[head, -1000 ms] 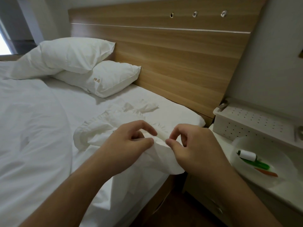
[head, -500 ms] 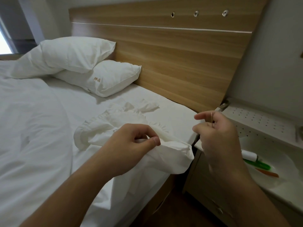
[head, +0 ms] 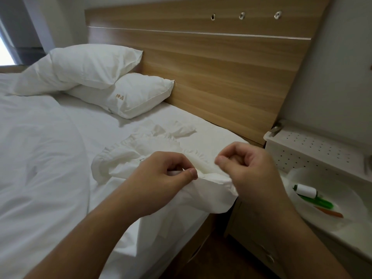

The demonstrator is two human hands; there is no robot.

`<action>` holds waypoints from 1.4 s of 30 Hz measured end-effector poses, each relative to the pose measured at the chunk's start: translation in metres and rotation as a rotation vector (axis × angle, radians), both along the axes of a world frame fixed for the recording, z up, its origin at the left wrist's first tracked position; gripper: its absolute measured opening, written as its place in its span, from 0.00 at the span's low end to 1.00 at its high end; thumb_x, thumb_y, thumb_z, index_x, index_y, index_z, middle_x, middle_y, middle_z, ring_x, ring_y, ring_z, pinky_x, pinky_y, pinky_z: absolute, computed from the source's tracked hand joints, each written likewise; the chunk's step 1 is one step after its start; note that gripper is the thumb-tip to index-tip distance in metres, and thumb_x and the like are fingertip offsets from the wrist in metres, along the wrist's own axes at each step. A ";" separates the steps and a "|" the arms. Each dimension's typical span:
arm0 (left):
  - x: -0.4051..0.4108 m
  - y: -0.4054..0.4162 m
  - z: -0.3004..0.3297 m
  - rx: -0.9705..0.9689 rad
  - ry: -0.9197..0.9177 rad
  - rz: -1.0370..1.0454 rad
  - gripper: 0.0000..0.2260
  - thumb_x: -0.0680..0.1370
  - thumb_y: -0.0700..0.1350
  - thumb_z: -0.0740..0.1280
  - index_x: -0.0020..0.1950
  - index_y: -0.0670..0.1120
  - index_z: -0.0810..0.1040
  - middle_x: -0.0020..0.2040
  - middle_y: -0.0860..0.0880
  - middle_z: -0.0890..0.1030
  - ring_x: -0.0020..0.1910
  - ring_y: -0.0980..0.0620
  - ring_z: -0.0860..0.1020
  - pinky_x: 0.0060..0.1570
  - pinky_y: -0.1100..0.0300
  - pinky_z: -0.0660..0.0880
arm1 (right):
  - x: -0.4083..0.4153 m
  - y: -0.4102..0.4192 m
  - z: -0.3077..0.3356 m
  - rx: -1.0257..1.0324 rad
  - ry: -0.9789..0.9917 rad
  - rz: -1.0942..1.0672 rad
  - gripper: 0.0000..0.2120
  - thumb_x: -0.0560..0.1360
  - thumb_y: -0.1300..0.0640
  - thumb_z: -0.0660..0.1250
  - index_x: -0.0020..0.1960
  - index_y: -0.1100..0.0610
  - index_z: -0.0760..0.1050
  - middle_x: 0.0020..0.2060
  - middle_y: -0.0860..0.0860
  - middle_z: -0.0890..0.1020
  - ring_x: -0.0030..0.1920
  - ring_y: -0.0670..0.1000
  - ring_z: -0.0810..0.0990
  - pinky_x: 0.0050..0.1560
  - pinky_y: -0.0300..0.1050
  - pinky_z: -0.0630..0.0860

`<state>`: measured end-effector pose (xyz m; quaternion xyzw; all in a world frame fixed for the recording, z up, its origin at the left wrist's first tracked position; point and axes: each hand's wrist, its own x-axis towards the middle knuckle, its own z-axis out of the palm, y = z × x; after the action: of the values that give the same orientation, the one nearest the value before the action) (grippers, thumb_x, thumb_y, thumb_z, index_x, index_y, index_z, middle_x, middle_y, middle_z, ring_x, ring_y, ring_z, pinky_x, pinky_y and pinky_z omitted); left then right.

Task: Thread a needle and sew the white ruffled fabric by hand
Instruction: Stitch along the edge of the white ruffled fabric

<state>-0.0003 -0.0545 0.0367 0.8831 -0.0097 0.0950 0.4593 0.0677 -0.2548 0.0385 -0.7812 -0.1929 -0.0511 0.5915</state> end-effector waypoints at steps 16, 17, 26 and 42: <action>-0.001 -0.001 0.001 0.038 -0.017 -0.014 0.06 0.81 0.52 0.71 0.46 0.56 0.87 0.39 0.57 0.85 0.40 0.57 0.83 0.41 0.60 0.77 | -0.003 0.008 -0.008 -0.264 -0.139 0.170 0.06 0.78 0.53 0.73 0.43 0.51 0.81 0.26 0.47 0.76 0.28 0.45 0.72 0.28 0.38 0.67; -0.001 -0.001 0.002 0.038 -0.014 -0.008 0.06 0.81 0.52 0.71 0.46 0.56 0.87 0.40 0.56 0.86 0.43 0.55 0.84 0.45 0.57 0.80 | -0.003 0.007 -0.007 -0.237 -0.133 0.149 0.07 0.78 0.55 0.73 0.42 0.52 0.81 0.27 0.49 0.77 0.28 0.45 0.73 0.28 0.37 0.67; 0.001 0.003 0.000 0.002 -0.002 0.027 0.06 0.81 0.51 0.72 0.46 0.55 0.87 0.41 0.56 0.87 0.44 0.55 0.85 0.47 0.57 0.79 | 0.004 -0.003 -0.008 -0.026 -0.073 -0.313 0.07 0.80 0.56 0.70 0.43 0.50 0.79 0.27 0.44 0.78 0.30 0.43 0.76 0.31 0.33 0.70; 0.000 0.002 0.000 0.002 -0.046 -0.015 0.07 0.81 0.48 0.72 0.45 0.55 0.87 0.39 0.57 0.85 0.39 0.59 0.82 0.43 0.60 0.75 | -0.003 0.008 -0.014 -0.337 -0.235 0.177 0.07 0.77 0.51 0.74 0.42 0.49 0.80 0.28 0.45 0.75 0.29 0.46 0.72 0.28 0.38 0.65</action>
<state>-0.0001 -0.0523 0.0371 0.8811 -0.0272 0.1119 0.4586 0.0651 -0.2469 0.0243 -0.8379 -0.3338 -0.0567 0.4281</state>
